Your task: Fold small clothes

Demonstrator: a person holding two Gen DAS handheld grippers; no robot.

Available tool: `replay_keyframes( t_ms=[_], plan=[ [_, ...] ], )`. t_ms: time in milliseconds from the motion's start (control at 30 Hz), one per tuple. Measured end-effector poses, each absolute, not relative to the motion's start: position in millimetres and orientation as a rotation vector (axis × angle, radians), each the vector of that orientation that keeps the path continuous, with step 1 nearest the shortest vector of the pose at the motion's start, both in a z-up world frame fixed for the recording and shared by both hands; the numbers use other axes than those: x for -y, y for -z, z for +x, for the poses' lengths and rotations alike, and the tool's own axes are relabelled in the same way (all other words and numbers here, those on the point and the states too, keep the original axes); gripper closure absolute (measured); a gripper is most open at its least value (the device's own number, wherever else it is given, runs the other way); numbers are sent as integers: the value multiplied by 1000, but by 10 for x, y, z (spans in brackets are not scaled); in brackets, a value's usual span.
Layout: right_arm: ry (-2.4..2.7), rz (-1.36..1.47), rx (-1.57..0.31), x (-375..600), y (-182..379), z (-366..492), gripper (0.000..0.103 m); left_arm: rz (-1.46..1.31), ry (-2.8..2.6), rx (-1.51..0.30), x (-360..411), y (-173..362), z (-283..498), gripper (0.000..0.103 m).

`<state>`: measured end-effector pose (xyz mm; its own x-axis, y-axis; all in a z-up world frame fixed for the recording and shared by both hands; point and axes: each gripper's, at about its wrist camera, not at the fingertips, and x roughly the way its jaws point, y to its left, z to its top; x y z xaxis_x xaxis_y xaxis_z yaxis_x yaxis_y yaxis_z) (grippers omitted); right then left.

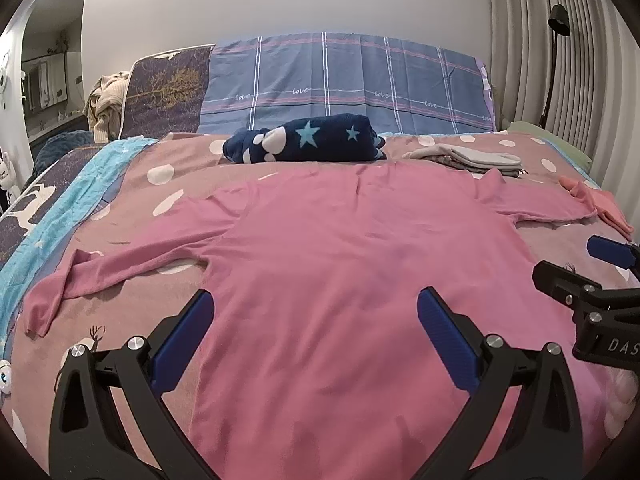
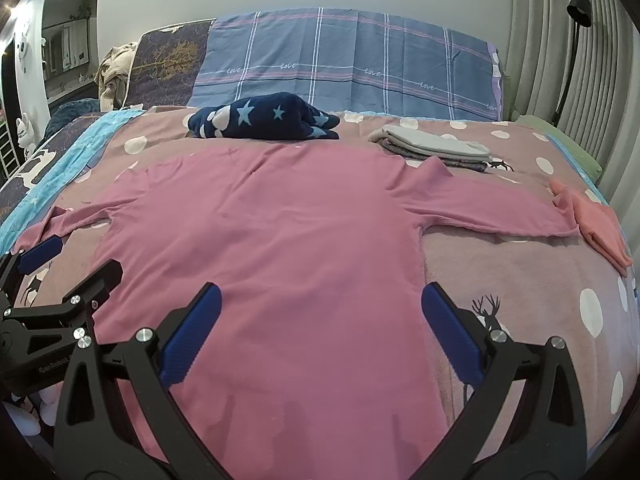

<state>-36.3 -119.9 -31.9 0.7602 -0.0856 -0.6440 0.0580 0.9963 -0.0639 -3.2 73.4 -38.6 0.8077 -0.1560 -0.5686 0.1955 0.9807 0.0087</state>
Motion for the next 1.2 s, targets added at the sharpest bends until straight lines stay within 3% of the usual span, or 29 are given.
replay_keyframes(
  t_ms=[833, 967, 1200],
  plan=[
    [91, -1, -672, 1374, 327, -438, 3, 94, 165, -607, -683, 412, -40, 1],
    [79, 9, -671, 1406, 330, -438, 16, 98, 169, -609, -692, 422, -39, 5],
    [101, 11, -663, 1434, 314, -426, 21, 90, 166, -616, -745, 428, -29, 11]
  ],
)
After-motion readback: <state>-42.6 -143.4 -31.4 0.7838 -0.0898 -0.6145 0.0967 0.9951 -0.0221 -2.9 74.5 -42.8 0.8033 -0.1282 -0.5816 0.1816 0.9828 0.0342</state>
